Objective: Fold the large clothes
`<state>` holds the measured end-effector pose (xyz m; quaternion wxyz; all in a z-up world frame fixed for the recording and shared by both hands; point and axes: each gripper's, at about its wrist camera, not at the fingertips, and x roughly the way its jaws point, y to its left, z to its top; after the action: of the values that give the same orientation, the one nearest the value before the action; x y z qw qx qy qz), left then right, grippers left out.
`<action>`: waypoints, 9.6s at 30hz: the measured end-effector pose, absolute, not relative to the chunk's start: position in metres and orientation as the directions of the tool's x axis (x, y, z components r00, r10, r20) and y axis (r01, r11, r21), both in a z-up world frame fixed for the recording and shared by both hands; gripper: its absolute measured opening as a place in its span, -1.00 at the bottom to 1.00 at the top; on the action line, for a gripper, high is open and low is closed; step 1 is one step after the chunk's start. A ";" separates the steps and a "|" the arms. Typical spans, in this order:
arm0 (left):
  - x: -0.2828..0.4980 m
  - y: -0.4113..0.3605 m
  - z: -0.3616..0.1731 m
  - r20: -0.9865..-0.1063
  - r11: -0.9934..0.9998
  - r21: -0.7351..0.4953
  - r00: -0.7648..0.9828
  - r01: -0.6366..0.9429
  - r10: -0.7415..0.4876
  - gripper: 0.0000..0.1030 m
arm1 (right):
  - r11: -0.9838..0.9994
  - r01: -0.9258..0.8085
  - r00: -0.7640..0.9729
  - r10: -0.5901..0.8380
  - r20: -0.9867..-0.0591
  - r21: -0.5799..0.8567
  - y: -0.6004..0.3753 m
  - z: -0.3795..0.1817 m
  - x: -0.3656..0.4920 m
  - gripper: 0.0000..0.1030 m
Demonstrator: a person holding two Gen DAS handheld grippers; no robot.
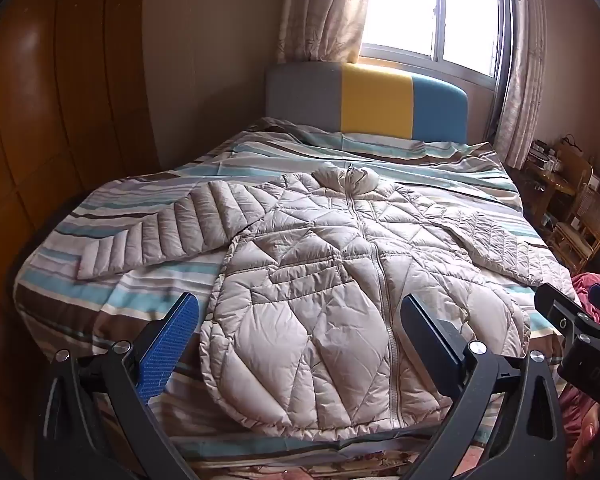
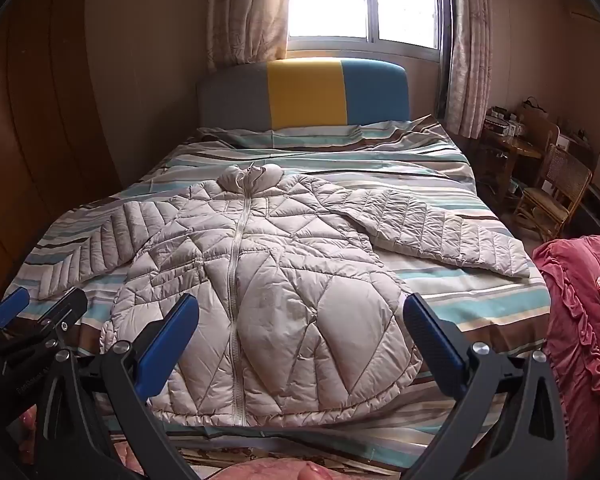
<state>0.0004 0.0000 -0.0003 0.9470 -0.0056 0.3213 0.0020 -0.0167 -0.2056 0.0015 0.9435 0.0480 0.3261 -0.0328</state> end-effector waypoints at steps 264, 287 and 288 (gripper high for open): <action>0.378 -0.032 -0.211 -0.777 0.997 0.072 0.627 -0.005 0.059 0.94 | 0.988 0.141 0.693 -0.051 -0.719 0.066 -0.342 -0.153 0.358 -0.19; 0.361 -0.007 -0.188 -0.768 0.997 -0.071 0.638 0.002 -0.056 0.94 | 0.976 0.217 0.623 -0.132 -0.771 0.008 -0.320 -0.232 0.340 0.27; 0.357 0.001 -0.183 -0.756 0.995 -0.100 0.652 -0.013 -0.067 0.94 | 0.975 0.220 0.622 -0.137 -0.771 0.005 -0.320 -0.232 0.340 0.30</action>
<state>0.3567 0.0013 -0.1832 0.9074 -0.0483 0.4171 -0.0148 0.3402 -0.3204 -0.2323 0.8992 0.0493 0.4232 -0.0992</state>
